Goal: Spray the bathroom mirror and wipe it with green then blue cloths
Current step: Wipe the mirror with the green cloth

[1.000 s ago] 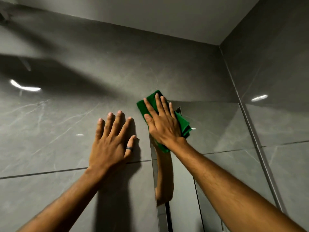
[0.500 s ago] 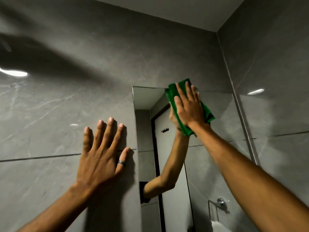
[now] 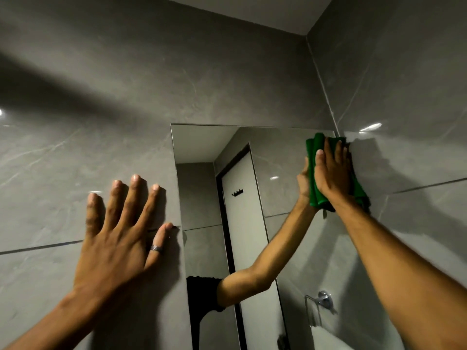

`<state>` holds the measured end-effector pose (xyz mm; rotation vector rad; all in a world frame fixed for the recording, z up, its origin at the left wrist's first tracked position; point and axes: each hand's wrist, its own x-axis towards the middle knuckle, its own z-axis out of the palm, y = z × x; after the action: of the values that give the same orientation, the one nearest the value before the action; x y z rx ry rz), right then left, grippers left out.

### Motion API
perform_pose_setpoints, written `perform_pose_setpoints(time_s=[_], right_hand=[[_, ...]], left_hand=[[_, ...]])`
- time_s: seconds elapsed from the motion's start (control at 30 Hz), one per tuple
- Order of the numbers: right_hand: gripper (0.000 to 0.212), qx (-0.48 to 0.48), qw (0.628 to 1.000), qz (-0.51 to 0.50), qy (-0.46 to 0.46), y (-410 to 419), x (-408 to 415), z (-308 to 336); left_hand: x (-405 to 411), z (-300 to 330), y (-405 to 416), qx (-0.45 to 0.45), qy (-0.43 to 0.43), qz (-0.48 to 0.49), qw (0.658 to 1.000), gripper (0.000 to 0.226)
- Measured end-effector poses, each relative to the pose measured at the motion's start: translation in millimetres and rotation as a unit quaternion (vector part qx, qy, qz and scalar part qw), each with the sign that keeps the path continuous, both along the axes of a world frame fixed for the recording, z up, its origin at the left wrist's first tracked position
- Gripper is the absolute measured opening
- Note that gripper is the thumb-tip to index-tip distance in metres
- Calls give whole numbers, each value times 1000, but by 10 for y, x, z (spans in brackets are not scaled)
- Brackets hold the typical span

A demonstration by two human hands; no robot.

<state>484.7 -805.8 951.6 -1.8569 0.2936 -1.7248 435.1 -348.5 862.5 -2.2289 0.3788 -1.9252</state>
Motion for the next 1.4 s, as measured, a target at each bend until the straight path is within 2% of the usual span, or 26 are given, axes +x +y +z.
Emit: perform_pose_setpoints(time_s=[0.43,0.57,0.7,0.8,1.07,1.2,1.4], right_hand=[[61,-194,981,17,-16,2301,-303,-238],[61,-256,966,45,-13,2853,-376,-537],[59,-285,957,48,-10,3039,-383,-977],[58,-290,955,56,-8,2890,-362,-1223],[60,-228,973,29,-21,2014,-227,-1412],[59,-168,986,20,-4,1289,-141,-1543],[62,-24,999,3,43,68,-105,-1849]], left_hand=[[152,7,-5,-7,16,16,1000,79],[101,-130,-53,-10,37,7,999,80],[85,-436,-37,18,40,15,999,82],[67,-613,3,31,39,6,999,79],[86,-821,128,77,33,13,996,79],[104,-819,129,78,29,13,996,80],[129,-831,141,82,16,7,996,82]])
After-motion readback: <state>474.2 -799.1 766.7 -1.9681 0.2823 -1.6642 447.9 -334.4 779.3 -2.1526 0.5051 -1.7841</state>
